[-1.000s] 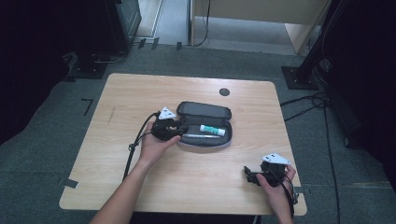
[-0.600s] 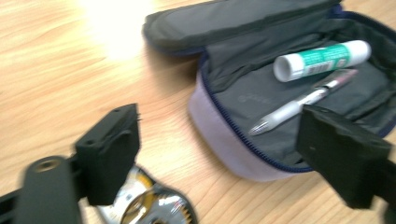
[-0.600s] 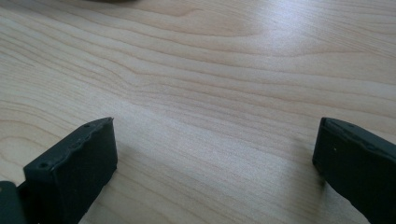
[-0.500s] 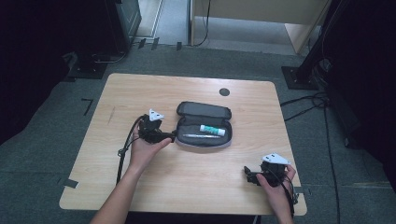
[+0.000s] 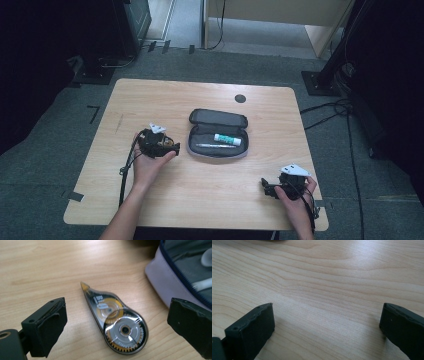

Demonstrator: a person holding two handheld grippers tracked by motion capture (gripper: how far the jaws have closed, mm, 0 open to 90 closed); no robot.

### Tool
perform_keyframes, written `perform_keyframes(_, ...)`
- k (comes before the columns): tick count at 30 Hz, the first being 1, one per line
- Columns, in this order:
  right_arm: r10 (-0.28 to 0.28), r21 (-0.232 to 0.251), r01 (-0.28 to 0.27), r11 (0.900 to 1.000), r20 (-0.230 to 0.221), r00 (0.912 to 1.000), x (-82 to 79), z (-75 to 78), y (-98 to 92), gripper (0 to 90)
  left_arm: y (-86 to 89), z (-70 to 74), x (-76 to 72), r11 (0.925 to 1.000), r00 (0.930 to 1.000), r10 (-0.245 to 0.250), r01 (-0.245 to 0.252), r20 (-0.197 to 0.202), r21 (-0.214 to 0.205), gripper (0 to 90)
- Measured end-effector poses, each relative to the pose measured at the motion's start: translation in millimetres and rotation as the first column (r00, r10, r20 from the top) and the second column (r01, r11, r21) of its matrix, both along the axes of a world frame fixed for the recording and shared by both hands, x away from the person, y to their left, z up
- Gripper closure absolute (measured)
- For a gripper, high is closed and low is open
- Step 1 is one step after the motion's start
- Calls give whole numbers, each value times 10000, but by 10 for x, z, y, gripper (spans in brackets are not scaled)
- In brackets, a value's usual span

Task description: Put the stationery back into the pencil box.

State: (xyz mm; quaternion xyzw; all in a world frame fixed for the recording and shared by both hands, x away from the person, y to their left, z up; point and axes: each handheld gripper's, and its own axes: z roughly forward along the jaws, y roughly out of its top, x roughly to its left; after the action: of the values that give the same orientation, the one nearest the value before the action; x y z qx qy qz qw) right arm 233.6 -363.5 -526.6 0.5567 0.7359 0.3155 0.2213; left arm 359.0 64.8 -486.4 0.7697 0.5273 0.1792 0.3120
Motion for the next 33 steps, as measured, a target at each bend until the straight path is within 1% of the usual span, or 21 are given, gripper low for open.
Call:
perform_keyframes(2, -4, -1, 4, 10000, 2, 10000, 0, 0, 0, 0, -1, -13, -6, 10000, 10000, -1, 1, -31, 61, 48)
perform_keyframes(3, -3, -3, 3, 10000, 3, 10000, 0, 0, 0, 0, -16, -60, -28, 9998, 9999, 97, -96, -75, 153, 53)
perform_keyframes(6, -5, 1, 5, 10000, 1, 10000, 0, 0, 0, 0, -32, -110, -63, 9992, 9998, 139, -135, -122, 376, 73)
perform_keyframes(10, -6, 0, 6, 10000, -1, 10000, 0, 0, 1, 0, -59, -161, -91, 9987, 9998, 167, -163, -84, 486, 155)
perform_keyframes(12, -2, -2, 2, 10000, 3, 10000, 0, 0, 0, 0, -73, -177, -109, 9982, 10000, 61, -62, 25, 604, 186)
perform_keyframes(16, -2, -1, 2, 10000, 2, 10000, 0, 0, 0, 0, -65, -181, -138, 9977, 9995, -126, 107, 288, 676, 370)
perform_keyframes(18, -2, -1, 2, 10000, 4, 10000, 0, 0, 0, 0, -51, -191, -158, 9973, 9988, -288, 260, 399, 692, 418)
perform_keyframes(20, -3, -2, 3, 10000, 3, 10000, 0, 0, 0, 0, -42, -200, -171, 9976, 9984, -362, 335, 443, 599, 423)
perform_keyframes(23, -3, -3, 3, 10000, 3, 10000, 0, 0, 0, 0, -45, -206, -176, 9972, 9977, -426, 393, 526, 631, 412)
perform_keyframes(26, -1, -4, 1, 10000, 3, 10000, 0, 0, 0, 0, -55, -213, -158, 9978, 9980, -311, 278, 546, 599, 330)
perform_keyframes(27, 0, -5, 0, 10000, 4, 10000, 0, 0, 0, 0, -54, -216, -150, 9980, 9982, -273, 242, 528, 589, 318)
perform_keyframes(29, -1, -4, 1, 10000, 5, 10000, 0, 0, 0, 0, -46, -229, -127, 9988, 9991, -121, 102, 399, 484, 314)
perform_keyframes(31, -4, -3, 4, 10000, 1, 10000, 0, 0, 0, 0, -51, -245, -119, 9987, 9995, -54, 38, 314, 511, 320)
perform_keyframes(33, -2, -3, 2, 10000, 3, 10000, 0, 0, 0, 0, -61, -251, -125, 9988, 9993, 8, -26, 367, 490, 335)
